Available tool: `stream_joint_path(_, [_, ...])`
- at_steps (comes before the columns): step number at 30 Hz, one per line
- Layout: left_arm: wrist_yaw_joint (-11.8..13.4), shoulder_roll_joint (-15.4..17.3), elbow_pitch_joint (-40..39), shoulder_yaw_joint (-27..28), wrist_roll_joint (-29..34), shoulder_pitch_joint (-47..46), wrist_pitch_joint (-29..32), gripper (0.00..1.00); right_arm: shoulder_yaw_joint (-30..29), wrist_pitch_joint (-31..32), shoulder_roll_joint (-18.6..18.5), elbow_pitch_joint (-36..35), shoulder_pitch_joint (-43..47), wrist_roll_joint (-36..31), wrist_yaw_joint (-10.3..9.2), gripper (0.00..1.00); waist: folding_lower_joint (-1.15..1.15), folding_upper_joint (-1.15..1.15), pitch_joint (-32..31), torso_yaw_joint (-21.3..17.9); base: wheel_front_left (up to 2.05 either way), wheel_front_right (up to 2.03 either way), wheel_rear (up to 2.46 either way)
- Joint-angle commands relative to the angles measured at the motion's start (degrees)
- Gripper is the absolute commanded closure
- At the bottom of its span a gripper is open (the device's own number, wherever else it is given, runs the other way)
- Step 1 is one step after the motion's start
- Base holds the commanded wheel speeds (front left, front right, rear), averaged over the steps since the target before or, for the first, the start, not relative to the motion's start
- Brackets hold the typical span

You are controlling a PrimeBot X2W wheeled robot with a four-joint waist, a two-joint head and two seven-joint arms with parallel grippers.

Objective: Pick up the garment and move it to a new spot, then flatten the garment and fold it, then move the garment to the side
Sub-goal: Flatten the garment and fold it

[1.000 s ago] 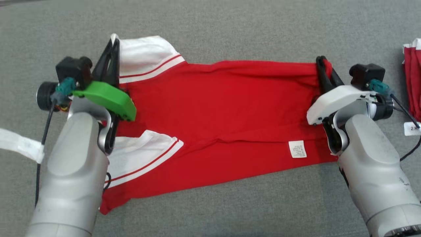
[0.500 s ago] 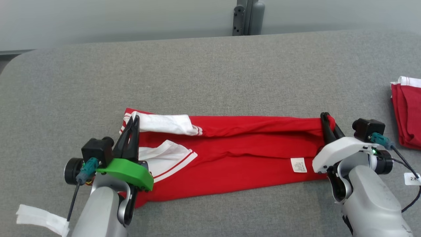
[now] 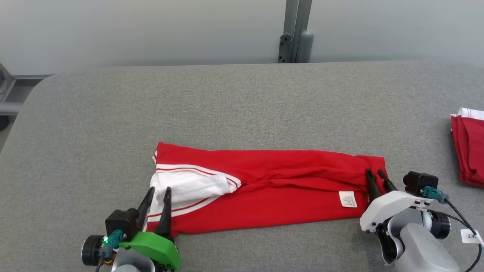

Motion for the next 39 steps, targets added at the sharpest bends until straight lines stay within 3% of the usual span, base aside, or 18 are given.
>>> stream_joint_path(1, [0.6,0.0,-0.3,0.8,0.4,1.0,-0.1,0.0,-0.5,-0.2,-0.1,0.0,0.9,-0.1,-0.09,0.0,0.0,0.0,0.0,0.0,0.0,0.0,0.0])
stream_joint_path(15, [2.1,-0.1,-1.5,1.4,0.8,4.8,-0.1,0.0,-7.8,0.0,0.4,6.2,3.0,-4.0,-0.09,0.0,0.0,0.0,-0.1,2.9,0.0,0.0,0.0])
stream_joint_path(16, [2.2,-0.1,-1.5,1.3,0.8,4.8,-0.2,0.0,-7.7,0.0,0.6,7.0,2.9,-4.0,-0.1,0.15,0.0,0.0,-0.1,3.1,0.0,0.0,0.0])
stream_joint_path(17, [2.2,-0.1,-1.7,1.3,0.9,4.9,-0.1,0.0,-7.5,0.0,0.8,7.6,2.8,-3.8,-0.09,0.76,0.0,0.0,-0.2,3.5,0.0,0.0,0.0])
stream_joint_path(18, [2.2,-0.1,-1.7,1.3,0.9,4.9,-0.1,0.0,-7.5,0.0,0.8,7.7,2.6,-3.7,-0.08,1.0,0.0,0.0,-0.2,3.7,0.0,0.0,0.0])
stream_joint_path(30, [2.5,-0.1,-2.0,1.6,1.0,4.9,-0.1,0.0,-13.9,-0.1,-0.3,-3.7,2.2,-4.4,-0.08,1.0,0.0,0.0,-0.4,4.6,0.0,0.0,0.0])
stream_joint_path(34, [2.8,-0.1,-2.5,1.6,0.5,5.2,-0.1,0.0,-9.0,-0.1,0.8,-8.9,1.0,-3.0,-0.05,1.0,0.0,0.0,-0.2,4.3,0.0,0.0,0.0])
stream_joint_path(39, [2.9,-0.1,-2.4,0.8,0.1,4.8,-0.2,0.0,3.3,-0.1,1.6,-15.0,0.2,1.3,-0.06,1.0,0.0,0.0,-0.3,5.4,0.0,0.0,0.0])
